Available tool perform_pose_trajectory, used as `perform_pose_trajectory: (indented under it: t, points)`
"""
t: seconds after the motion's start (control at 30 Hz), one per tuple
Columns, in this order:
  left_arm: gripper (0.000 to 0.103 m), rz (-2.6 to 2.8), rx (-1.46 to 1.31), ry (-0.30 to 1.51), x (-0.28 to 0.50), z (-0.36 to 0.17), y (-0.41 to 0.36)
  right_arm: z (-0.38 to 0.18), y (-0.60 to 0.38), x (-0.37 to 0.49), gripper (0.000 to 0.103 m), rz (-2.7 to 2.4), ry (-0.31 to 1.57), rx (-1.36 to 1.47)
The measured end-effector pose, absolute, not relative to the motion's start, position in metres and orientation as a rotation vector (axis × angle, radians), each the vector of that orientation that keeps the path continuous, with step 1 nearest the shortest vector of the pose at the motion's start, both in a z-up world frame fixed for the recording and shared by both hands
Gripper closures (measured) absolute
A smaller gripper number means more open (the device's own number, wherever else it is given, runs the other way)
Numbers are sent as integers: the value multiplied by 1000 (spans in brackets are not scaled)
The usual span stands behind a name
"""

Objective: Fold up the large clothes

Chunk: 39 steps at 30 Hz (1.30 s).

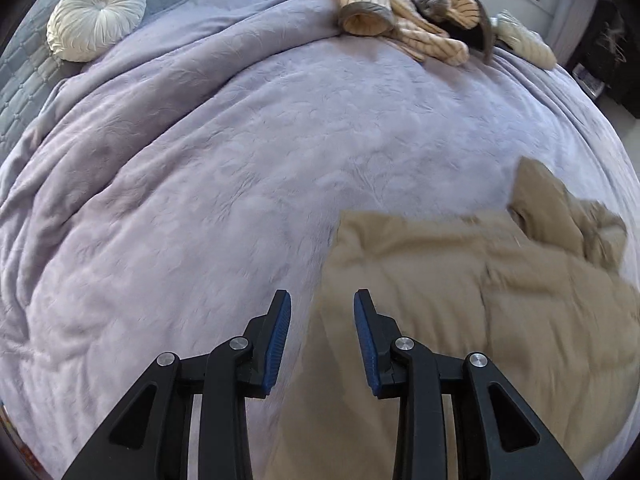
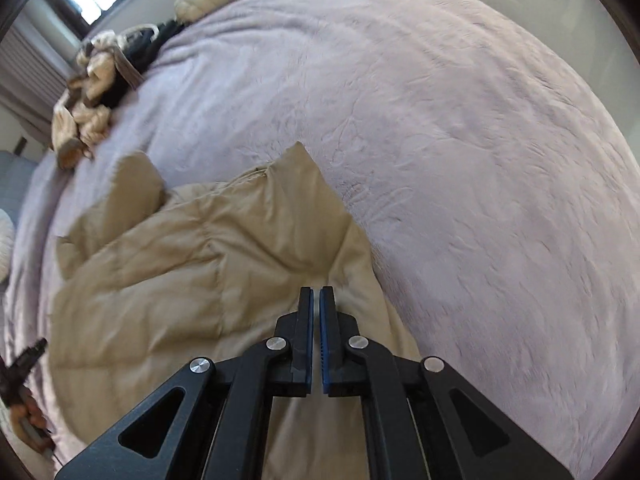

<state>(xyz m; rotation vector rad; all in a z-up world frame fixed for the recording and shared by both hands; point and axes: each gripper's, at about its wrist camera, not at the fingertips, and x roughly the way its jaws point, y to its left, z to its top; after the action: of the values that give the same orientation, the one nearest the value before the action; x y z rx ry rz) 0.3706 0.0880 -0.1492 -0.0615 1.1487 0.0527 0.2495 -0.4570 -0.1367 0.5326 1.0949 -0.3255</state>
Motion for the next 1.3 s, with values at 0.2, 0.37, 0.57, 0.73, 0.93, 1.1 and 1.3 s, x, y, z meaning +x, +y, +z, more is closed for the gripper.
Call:
perform_pose_trajectory:
  t: [0.2,0.37,0.57,0.73,0.93,1.1,1.3]
  points:
    - [68,20,-82,1191,303,-144,80,-123,-441,207,99,-289,1087,657]
    - [68,-12,-105,1248,263,-154,69,-125,-413,178,99,-244,1123,692]
    - [68,0,-141,1294,232,-166,64,-132,-386,145,99,-205,1166,716]
    - [4,9,-168,1289,217,-165,66,-149,-373,129,99,-191,1205,773]
    - [1,-4,-171,1301,211,-166,68,-164,-369,115,54,-191,1209,863]
    - [1,-6,-155,1306,211,-169,66,-165,-369,107,38,-184,1183,902]
    - [1,-20,-147,1320,210,-172,60,-173,-375,104,10,-147,1129,1010]
